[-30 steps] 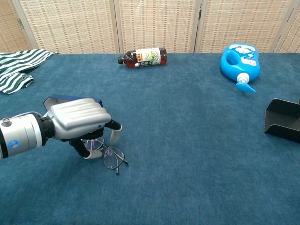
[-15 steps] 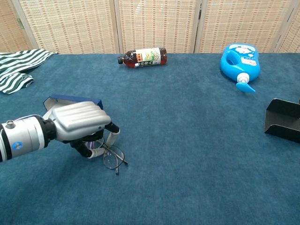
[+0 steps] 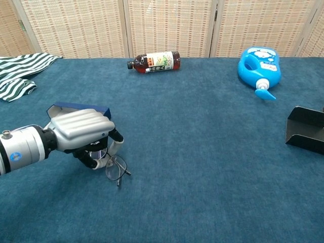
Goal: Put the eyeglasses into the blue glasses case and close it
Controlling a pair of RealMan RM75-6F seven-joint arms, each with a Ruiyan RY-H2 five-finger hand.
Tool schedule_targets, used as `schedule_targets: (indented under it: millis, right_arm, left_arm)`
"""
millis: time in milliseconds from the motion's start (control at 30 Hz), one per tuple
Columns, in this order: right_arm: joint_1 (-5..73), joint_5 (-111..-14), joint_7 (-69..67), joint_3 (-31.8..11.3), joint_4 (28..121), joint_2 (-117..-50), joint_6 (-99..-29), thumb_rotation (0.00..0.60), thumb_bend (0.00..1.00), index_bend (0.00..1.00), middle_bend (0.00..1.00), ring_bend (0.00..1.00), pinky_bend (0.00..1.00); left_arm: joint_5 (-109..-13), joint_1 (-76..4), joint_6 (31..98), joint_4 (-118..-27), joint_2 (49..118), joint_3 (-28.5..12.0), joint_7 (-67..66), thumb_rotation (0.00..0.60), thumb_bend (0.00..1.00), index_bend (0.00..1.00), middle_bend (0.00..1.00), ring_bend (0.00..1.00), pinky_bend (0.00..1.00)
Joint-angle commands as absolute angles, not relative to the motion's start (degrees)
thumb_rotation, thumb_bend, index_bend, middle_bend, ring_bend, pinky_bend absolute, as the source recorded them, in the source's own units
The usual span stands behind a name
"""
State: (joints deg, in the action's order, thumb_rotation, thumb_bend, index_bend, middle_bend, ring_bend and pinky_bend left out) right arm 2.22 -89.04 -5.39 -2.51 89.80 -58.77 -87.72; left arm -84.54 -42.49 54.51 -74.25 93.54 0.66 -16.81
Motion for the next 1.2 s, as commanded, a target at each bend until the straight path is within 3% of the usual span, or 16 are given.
schedule_targets:
  millis: [33, 400, 1200]
  right_arm:
    - [2.3, -89.1, -5.4, -2.5, 89.8, -58.8, -87.7, 0.600, 0.26, 0.17, 0.36, 0.25, 0.24]
    - [2.6, -89.3, -5.3, -2.6, 89.9, -58.8, -87.4, 0.600, 0.26, 0.17, 0.36, 0.25, 0.24]
    - [2.4, -89.5, -5.1, -2.7, 90.3, -58.6, -88.0, 0.600, 0.26, 0.17, 0.36, 0.25, 0.24]
  left_arm:
    - [-84.3, -41.9, 55.2, -75.3, 92.2, 0.4, -16.6, 0.600, 0.45, 0.67, 0.96, 0.94, 1.00]
    - [-81.2, -39.6, 56.6, -78.6, 85.1, -0.9, -16.2, 0.600, 0.45, 0.67, 0.96, 0.94, 1.00]
    - [-82.5, -38.0, 59.6, -83.3, 79.0, -1.8, -20.0, 0.600, 0.45, 0.67, 0.96, 0.94, 1.00]
